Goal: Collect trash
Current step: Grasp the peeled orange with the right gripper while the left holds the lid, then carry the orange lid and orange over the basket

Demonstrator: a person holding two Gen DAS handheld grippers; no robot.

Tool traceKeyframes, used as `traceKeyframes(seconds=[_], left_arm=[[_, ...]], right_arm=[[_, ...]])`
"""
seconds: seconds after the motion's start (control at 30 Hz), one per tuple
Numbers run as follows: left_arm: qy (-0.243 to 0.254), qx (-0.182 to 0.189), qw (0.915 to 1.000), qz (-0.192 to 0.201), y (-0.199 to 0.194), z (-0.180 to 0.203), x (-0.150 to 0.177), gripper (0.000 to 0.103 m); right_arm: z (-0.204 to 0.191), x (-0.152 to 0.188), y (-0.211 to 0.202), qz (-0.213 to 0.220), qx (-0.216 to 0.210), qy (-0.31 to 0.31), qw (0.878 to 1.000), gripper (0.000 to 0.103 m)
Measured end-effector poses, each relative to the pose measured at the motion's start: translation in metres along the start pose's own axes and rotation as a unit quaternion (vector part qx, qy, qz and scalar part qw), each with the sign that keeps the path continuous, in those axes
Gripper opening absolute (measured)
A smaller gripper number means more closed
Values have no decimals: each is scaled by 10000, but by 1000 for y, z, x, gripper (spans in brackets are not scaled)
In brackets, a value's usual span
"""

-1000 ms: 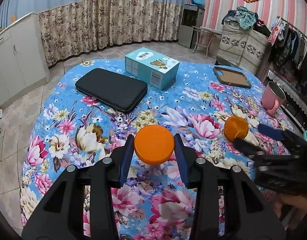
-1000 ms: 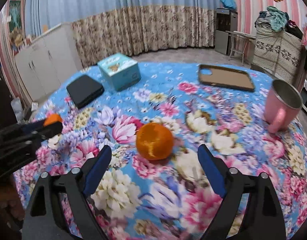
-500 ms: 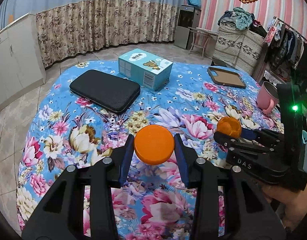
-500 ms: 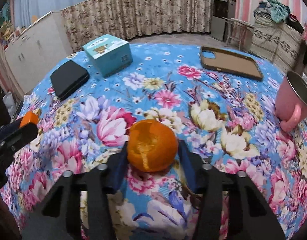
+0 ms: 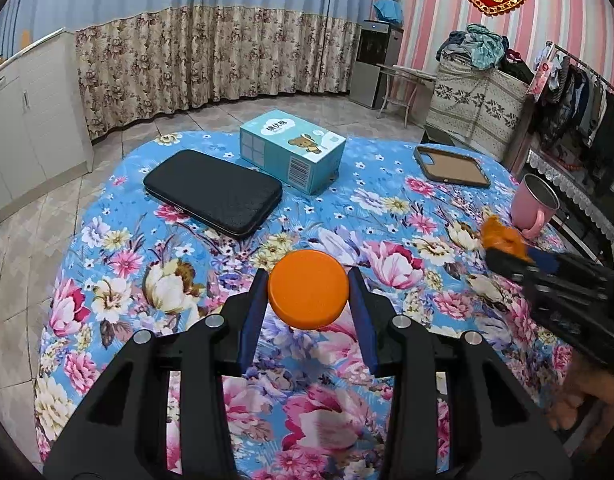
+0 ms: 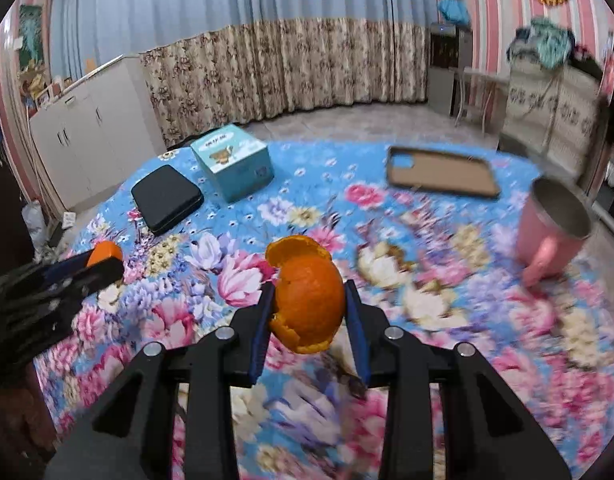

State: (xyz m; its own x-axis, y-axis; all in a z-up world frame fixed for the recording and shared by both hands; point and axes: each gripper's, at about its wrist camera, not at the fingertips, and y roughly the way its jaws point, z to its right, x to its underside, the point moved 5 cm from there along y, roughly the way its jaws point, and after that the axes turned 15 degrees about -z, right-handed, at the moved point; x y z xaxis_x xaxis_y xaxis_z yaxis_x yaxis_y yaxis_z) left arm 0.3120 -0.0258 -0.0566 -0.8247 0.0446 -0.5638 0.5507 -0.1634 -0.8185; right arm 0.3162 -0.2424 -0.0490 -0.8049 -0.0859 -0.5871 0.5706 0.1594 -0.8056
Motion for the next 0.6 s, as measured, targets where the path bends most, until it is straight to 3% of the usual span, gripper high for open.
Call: traceKeyframes(seconds=[0.27,0.6], left_arm=[[32,36,9997,221,-14,8,-3,39],[67,29,9995,298,-19,13,-6,39]], right_arm=[[33,13,-46,437,-98,124,9989,34],[56,16,-67,678,-156,192,9974,35]])
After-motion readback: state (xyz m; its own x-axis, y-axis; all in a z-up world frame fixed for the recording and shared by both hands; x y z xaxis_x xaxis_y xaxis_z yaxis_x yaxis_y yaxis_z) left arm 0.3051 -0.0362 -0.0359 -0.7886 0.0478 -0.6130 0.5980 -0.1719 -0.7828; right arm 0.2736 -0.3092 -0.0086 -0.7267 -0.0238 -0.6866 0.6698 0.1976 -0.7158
